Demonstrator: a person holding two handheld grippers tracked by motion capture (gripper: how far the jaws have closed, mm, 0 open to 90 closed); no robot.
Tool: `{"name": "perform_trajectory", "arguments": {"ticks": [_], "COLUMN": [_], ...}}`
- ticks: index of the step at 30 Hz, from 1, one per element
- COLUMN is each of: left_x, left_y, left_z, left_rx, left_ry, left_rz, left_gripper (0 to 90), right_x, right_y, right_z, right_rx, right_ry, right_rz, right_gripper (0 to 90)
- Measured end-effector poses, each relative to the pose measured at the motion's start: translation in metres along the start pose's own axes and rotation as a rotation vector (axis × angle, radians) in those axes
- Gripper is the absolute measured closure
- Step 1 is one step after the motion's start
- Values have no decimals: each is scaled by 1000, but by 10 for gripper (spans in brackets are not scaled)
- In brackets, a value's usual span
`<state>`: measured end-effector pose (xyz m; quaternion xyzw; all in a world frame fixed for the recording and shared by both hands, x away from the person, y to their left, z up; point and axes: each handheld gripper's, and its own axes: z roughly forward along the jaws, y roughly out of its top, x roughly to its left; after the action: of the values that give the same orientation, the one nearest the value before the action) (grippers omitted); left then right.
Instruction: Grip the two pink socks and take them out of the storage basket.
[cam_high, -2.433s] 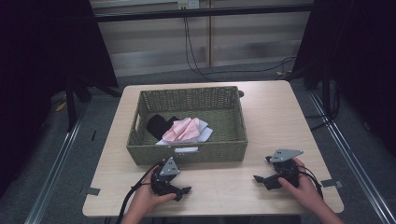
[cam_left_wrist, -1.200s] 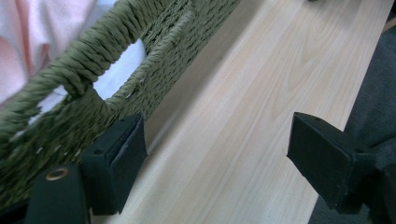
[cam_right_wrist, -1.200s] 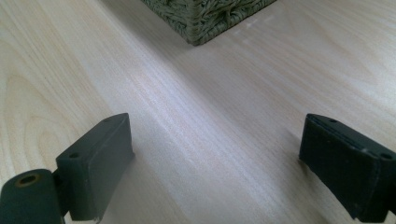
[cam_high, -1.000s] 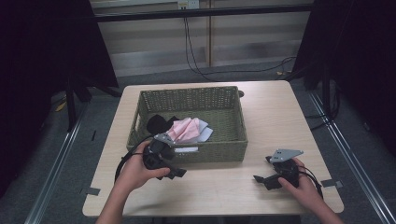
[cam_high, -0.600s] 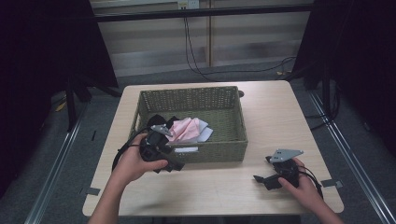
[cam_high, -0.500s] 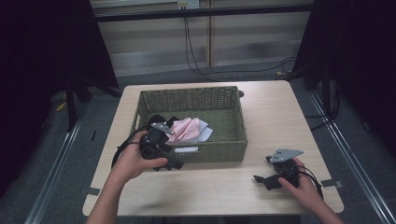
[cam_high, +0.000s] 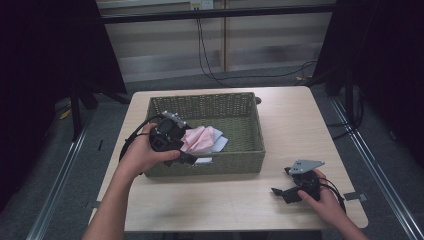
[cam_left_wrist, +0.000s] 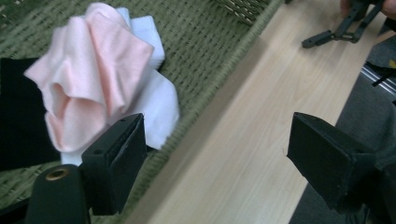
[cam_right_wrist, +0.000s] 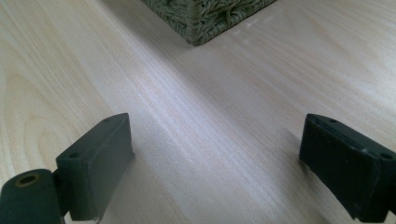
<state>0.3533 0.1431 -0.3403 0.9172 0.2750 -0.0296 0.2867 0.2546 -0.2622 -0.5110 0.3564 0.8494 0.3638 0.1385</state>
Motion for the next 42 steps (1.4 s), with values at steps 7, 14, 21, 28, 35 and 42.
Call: {"name": "perform_trajectory", "arguments": {"ticks": [7, 14, 21, 28, 35, 42], "left_x": [12, 27, 52, 75, 89, 102], "left_y": [12, 21, 24, 24, 25, 25], "left_z": [8, 17, 26, 37, 52, 73], "left_rx": [30, 43, 36, 51, 69, 118], "left_ry": [25, 87, 133, 151, 162, 162], "left_rz": [-20, -62, -133, -199, -237, -268], "left_gripper": [191, 191, 221, 237, 232, 198], "right_x": [0, 0, 0, 0, 0, 0], "right_y": [0, 0, 0, 0, 0, 0], "right_z": [0, 0, 0, 0, 0, 0], "right_rx": [0, 0, -2, -1, -3, -3], "right_ry": [0, 1, 1, 1, 1, 2], "right_rz": [-1, -1, 0, 1, -1, -1], "right_gripper": [89, 89, 89, 89, 89, 89]}}
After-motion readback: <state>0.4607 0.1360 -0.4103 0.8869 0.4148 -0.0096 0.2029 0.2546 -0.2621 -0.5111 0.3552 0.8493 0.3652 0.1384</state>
